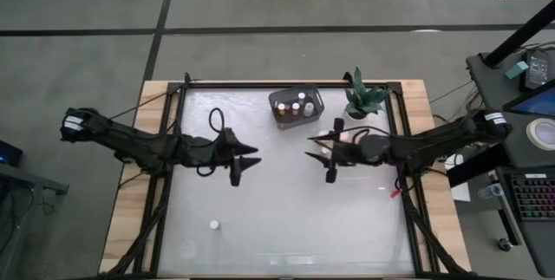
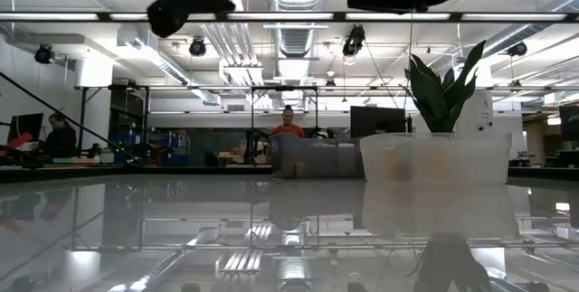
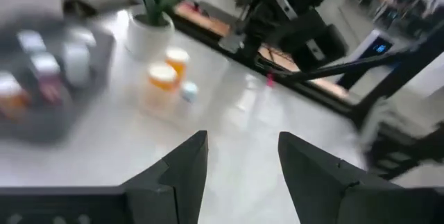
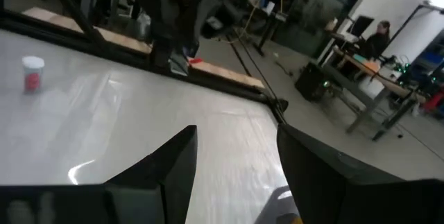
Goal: Pick and place medicine bottles into bin by pill shape (circle, oval)
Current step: Put the blue pill bottle into the transparent bin
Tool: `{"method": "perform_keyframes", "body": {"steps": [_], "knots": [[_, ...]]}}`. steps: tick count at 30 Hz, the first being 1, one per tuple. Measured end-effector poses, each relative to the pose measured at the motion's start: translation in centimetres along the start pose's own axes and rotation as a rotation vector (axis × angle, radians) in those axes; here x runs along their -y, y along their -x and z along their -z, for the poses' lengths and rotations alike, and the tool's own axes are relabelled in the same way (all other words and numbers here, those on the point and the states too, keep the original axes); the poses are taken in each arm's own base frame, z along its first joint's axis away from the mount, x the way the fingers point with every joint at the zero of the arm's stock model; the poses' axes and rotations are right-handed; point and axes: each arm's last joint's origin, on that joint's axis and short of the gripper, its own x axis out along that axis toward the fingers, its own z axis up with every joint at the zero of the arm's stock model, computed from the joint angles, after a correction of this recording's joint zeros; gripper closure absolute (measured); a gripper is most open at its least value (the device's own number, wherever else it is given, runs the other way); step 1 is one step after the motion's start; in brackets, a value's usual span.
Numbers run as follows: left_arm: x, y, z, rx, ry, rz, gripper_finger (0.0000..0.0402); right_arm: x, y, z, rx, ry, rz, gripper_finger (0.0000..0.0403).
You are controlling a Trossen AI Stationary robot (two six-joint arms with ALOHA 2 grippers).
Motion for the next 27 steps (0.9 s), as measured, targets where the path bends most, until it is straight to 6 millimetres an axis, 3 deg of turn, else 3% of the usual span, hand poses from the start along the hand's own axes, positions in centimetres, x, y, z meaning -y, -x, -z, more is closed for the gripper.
{"method": "perform_keyframes", "body": {"steps": [8, 12, 17, 23, 27], "knots": [[4.4, 1.3, -0.4, -0.109, 0.451, 0.111, 0.0249, 0.5, 2.0, 0.8, 0.015, -0.029, 0.002, 0.0211], [7.4, 1.2, 1.1, -0.17, 0.607, 0.122, 0.0274, 0.5, 2.8, 1.6, 0.013, -0.072, 0.0, 0.0211], [12.0, 0.8, 4.0, -0.228, 0.654, 0.112, 0.0304, 0.5, 3.4, 1.8, 0.042, -0.146, -0.058, 0.0211], [16.4, 0.1, 6.1, -0.297, 0.645, 0.119, 0.0334, 0.4, 3.6, 1.9, 0.044, -0.167, -0.075, 0.0211], [18.5, 0.5, 7.9, -0.484, 0.558, 0.047, 0.0355, 0.5, 3.5, 1.8, 0.049, -0.132, -0.073, 0.0211]]}}
